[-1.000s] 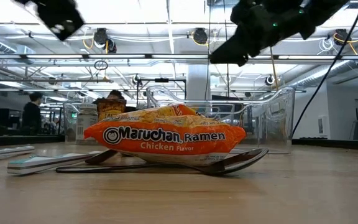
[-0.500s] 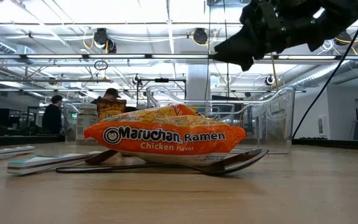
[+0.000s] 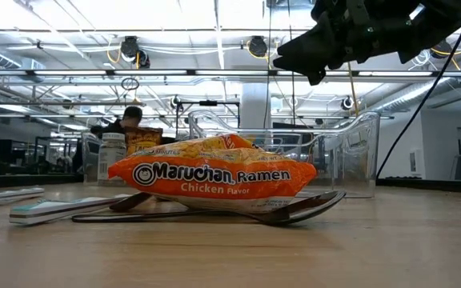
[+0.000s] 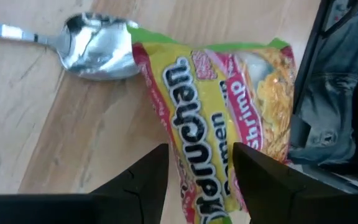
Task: Pick & Place Food Item
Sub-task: Put the green noodle pack into the top right transparent container
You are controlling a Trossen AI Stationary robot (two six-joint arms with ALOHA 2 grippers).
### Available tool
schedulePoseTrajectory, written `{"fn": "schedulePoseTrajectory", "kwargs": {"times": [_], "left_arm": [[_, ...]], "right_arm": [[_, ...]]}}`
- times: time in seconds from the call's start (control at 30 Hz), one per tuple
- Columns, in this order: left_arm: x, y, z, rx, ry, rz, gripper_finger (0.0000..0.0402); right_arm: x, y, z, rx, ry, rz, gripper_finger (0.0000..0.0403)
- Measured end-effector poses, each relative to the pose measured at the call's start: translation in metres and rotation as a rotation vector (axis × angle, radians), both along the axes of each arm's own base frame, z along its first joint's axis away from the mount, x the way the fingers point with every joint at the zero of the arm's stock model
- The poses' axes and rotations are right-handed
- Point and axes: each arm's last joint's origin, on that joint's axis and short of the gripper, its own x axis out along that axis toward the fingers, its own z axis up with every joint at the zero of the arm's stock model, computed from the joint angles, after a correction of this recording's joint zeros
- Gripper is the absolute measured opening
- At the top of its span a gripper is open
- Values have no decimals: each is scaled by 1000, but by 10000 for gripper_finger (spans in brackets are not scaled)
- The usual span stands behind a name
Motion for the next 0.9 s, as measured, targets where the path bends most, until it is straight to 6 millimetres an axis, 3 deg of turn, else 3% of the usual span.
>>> {"fn": "schedulePoseTrajectory", "kwargs": {"times": [0.13,0.4,0.63,0.9], "left_arm": [[0,0,0,-14,16,-5,145],[3,1,0,-62,62,-7,10],[8,11,10,-114,64,-3,4],[17,37,42,-114,-134,-8,4]], "right_arm": [[0,0,0,0,0,0,160],[0,0,0,0,1,-1,160],[0,0,0,0,1,-1,160],[0,0,0,0,1,-1,160]]}}
